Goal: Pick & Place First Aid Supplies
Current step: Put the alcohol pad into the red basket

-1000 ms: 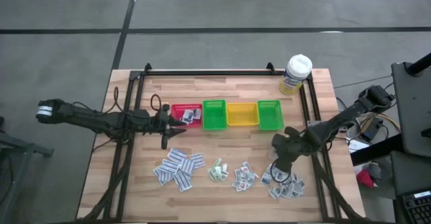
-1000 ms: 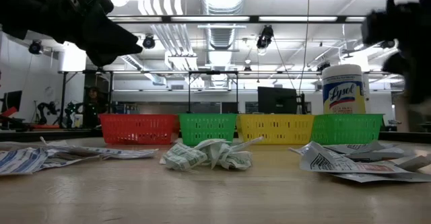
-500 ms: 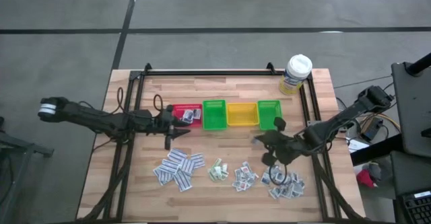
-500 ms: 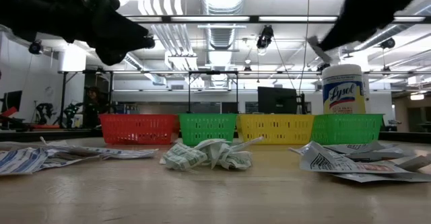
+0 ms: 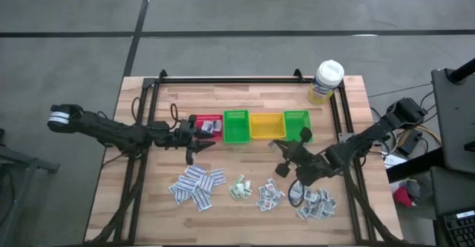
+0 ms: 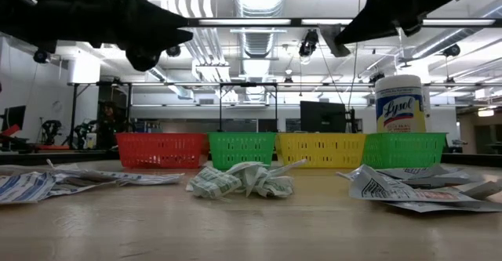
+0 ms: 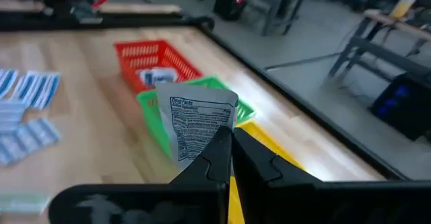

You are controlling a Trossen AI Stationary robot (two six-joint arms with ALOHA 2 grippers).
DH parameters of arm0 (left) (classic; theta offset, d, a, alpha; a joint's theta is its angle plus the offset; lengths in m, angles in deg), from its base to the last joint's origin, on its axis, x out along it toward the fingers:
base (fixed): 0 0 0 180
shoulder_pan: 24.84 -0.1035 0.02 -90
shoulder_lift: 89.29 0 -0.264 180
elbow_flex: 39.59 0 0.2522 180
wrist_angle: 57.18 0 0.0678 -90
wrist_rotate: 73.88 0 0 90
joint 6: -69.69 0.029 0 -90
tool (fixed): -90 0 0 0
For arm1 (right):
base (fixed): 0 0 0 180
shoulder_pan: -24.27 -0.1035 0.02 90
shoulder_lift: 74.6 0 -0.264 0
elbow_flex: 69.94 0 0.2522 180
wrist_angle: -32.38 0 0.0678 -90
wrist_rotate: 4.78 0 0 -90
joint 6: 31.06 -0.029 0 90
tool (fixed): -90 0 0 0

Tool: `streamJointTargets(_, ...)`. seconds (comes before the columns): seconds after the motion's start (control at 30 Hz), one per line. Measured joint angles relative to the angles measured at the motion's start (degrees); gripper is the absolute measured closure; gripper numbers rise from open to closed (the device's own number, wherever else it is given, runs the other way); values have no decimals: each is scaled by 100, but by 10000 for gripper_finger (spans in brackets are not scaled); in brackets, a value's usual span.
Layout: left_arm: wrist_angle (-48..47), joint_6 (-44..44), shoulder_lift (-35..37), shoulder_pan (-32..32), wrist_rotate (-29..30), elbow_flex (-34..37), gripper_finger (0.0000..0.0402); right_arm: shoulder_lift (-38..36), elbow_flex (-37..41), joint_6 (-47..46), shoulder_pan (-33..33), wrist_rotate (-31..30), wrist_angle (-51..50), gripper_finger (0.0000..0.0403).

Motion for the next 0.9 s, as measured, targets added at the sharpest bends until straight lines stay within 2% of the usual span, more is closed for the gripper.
streamJointTargets(0.23,0,148,-578,7,2,-413,275,576,0,683,2,-756,1531,394)
streamJointTargets(0.6,1,623,-1583,4,2,-1280,275,1455,2,2454,105,-928,4319,394)
streamJointTargets(0.73,-3,731,-1907,4,2,-1546,275,1700,-5,2806,188,-927,4931,394)
streamJointTargets(0.9,3,774,-2292,3,2,-1880,275,1875,-166,2845,304,-922,5003,394)
